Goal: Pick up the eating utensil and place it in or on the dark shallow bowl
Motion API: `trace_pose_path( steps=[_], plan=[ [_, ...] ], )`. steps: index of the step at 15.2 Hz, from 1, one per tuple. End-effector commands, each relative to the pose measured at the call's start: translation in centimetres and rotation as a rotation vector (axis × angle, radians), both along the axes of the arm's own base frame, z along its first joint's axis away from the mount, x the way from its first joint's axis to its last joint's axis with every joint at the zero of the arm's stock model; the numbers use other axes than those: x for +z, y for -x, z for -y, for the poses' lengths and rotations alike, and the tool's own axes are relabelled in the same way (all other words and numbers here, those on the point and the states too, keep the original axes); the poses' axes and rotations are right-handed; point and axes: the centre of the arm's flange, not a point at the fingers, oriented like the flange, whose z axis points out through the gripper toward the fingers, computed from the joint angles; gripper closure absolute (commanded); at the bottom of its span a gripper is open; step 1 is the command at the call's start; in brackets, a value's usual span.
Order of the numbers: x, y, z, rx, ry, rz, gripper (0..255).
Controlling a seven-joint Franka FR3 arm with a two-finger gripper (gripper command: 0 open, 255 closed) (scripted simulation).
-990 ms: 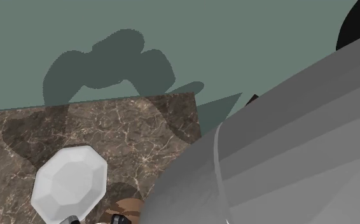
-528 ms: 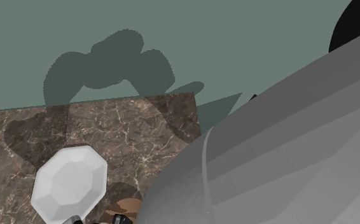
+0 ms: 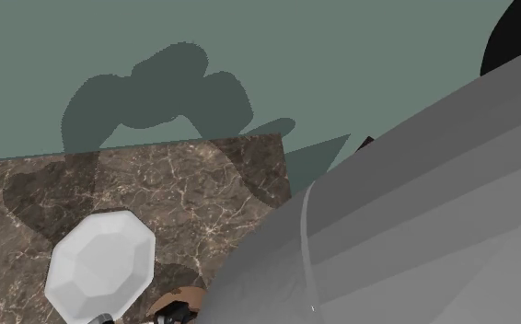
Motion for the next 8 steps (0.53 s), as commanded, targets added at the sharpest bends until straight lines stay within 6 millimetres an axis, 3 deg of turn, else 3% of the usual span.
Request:
trace_pose_path(
  steps=[1, 3, 8],
  plan=[
    [1.9, -0.2, -0.4, 0.000, 0.000, 0.000, 0],
    [4.2, -0.5, -0.9, 0.000, 0.000, 0.000, 0],
    [4.2, -0.5, -0.9, 0.000, 0.000, 0.000, 0]
  ],
)
